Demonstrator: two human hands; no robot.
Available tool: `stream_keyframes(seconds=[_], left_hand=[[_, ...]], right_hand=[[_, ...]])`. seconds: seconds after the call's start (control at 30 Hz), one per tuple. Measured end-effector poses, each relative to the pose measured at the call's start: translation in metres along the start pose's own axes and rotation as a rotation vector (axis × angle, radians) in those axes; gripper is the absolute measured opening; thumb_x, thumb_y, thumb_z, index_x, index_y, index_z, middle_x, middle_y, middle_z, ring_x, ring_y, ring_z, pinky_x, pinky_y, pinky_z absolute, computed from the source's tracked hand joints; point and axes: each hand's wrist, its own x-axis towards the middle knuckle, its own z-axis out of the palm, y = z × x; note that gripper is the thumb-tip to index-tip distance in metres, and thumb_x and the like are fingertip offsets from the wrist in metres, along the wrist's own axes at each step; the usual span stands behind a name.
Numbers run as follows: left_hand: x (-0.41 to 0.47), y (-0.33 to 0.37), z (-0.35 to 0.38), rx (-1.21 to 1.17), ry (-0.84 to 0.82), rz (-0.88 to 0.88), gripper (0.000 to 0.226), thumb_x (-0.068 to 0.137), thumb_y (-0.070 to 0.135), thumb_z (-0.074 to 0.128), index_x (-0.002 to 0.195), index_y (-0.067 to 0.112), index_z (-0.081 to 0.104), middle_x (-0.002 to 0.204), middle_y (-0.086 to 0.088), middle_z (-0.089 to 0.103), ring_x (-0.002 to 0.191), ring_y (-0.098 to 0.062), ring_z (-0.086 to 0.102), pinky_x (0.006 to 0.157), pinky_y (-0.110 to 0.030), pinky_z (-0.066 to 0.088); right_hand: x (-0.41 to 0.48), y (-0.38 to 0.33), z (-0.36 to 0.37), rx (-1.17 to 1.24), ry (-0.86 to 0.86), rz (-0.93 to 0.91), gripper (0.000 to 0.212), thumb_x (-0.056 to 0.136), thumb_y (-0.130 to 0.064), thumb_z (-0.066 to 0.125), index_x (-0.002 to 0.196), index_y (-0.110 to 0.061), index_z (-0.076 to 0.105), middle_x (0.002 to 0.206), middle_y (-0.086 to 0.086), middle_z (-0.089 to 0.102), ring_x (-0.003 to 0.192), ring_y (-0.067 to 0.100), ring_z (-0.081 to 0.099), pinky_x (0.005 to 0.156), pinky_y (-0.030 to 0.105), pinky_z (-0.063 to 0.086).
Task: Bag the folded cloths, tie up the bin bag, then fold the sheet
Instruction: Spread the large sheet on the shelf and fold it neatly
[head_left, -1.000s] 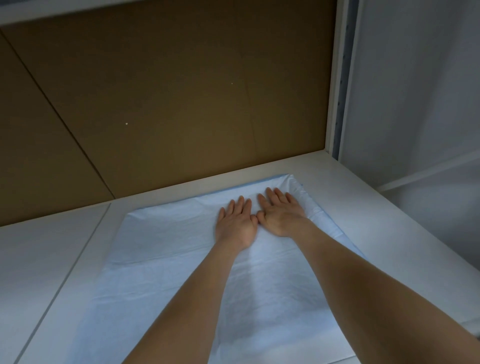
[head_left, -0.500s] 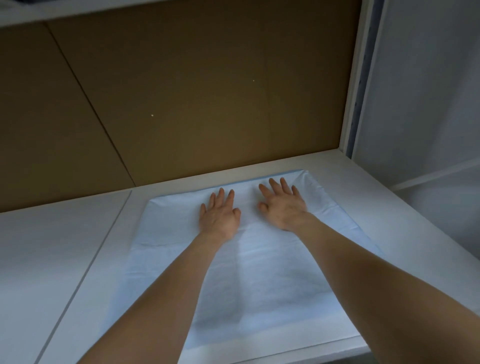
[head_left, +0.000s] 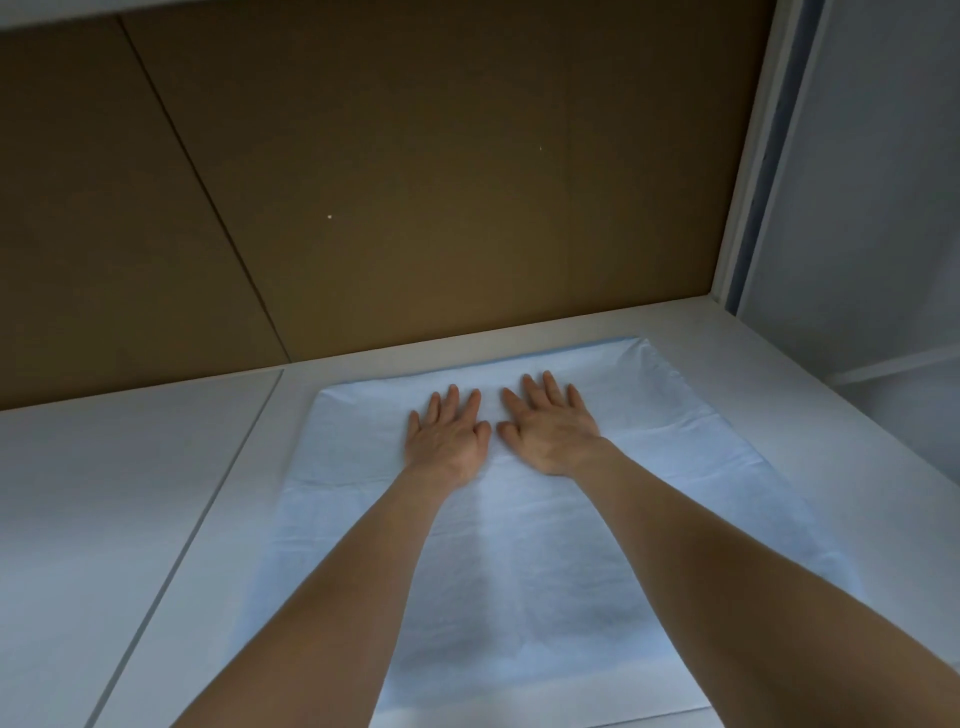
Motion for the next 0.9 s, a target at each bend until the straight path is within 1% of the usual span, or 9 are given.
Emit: stream_keyframes(seconds=[0.13,0.53,0.73,0.83,0.9], left_hand=[[0.0,-0.002,0.009,0.008,0.011,-0.003,0.055,0.101,0.043,0.011,0.152,0.03,-0.002,0.161,0.003,-0.011,0.149,-0.018,-0.008,0.121,-0.044,-0.002],[0.0,-0.002,0.011,0.02,0.024,-0.002,0.054,0.101,0.044,0.01,0.152,0.03,-0.003,0.161,0.004,-0.01,0.149,-0.017,-0.006,0.121,-0.043,-0.001],[0.001,-0.003,0.012,0.019,0.032,0.005,0.053,0.101,0.039,0.009,0.152,0.03,-0.003,0.161,0.004,-0.011,0.149,-0.017,-0.006,0.121,-0.042,0.0],[0.001,-0.004,0.014,0.0,0.073,0.015,0.052,0.102,0.036,0.011,0.153,0.029,0.001,0.161,0.003,-0.007,0.149,-0.016,-0.003,0.122,-0.04,0.002],[0.001,-0.005,0.016,-0.025,0.145,0.024,0.051,0.102,0.033,0.015,0.153,0.028,0.01,0.161,0.002,0.002,0.149,-0.016,0.004,0.122,-0.036,0.005]], right_hand=[[0.0,0.001,0.005,0.009,0.004,0.003,0.06,0.1,-0.049,0.015,0.154,-0.028,0.001,0.162,0.001,-0.009,0.148,0.023,-0.012,0.12,0.046,-0.004],[0.001,0.002,0.005,-0.018,-0.022,0.004,0.061,0.1,-0.05,0.012,0.154,-0.028,-0.004,0.161,0.002,-0.012,0.148,0.023,-0.013,0.12,0.046,-0.004],[0.002,0.002,0.006,-0.022,-0.006,0.006,0.061,0.099,-0.051,0.012,0.154,-0.029,-0.003,0.161,0.002,-0.011,0.148,0.023,-0.011,0.12,0.045,-0.003],[0.002,0.002,0.007,-0.023,-0.006,0.005,0.061,0.099,-0.052,0.012,0.154,-0.029,-0.003,0.161,0.002,-0.011,0.148,0.023,-0.011,0.12,0.046,-0.003],[0.003,0.002,0.008,-0.026,-0.002,0.006,0.061,0.099,-0.053,0.011,0.154,-0.03,-0.002,0.161,0.002,-0.01,0.148,0.023,-0.01,0.12,0.046,-0.003]])
